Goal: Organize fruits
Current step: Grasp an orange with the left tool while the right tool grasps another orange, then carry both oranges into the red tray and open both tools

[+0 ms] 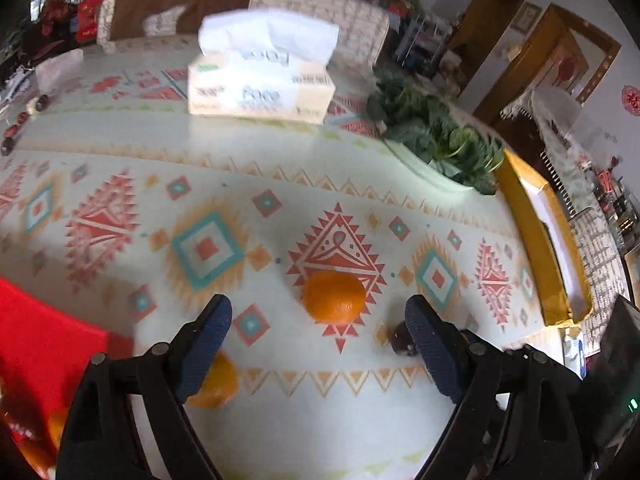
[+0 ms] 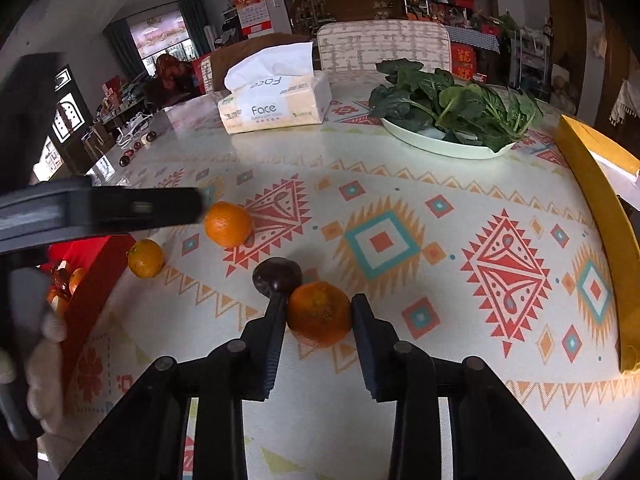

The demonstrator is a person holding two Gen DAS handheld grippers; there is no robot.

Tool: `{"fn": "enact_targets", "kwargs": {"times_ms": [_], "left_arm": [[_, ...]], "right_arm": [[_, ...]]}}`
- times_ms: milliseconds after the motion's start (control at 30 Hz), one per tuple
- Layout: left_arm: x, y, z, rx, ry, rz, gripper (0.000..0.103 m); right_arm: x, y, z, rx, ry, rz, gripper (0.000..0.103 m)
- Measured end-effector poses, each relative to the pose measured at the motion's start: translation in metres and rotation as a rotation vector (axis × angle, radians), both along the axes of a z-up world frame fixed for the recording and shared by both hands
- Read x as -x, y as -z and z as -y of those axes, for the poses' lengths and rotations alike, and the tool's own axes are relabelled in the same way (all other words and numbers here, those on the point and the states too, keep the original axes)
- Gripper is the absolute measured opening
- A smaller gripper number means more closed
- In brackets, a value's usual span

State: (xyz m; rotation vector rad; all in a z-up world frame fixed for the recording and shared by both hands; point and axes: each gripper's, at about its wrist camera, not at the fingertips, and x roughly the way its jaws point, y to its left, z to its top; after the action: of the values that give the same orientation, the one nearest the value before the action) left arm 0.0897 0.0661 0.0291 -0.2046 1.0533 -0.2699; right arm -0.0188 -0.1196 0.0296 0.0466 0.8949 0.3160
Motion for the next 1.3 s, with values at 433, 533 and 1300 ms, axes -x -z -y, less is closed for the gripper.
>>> {"fn": "enact_targets", "kwargs": {"times_ms": [433, 533, 1300], "left_arm": [[-0.001, 0.011, 0.028, -0.136, 0.059, 0.052, 0.035], [0.010, 0.007, 0.025, -0.103, 0.054, 0.058, 0.035], [0.191, -0.074, -0.184, 0.171, -0.299, 0.339, 0.035]], "right_arm": [[0.002, -0.001, -0.002, 0.017, -0.006, -0.001, 0.036], [0.002, -0.001, -0.001, 0.015, -0.003, -0.002, 0.036], [0.056, -0.051, -0.024, -0.037, 0.046, 0.041, 0.036]]}}
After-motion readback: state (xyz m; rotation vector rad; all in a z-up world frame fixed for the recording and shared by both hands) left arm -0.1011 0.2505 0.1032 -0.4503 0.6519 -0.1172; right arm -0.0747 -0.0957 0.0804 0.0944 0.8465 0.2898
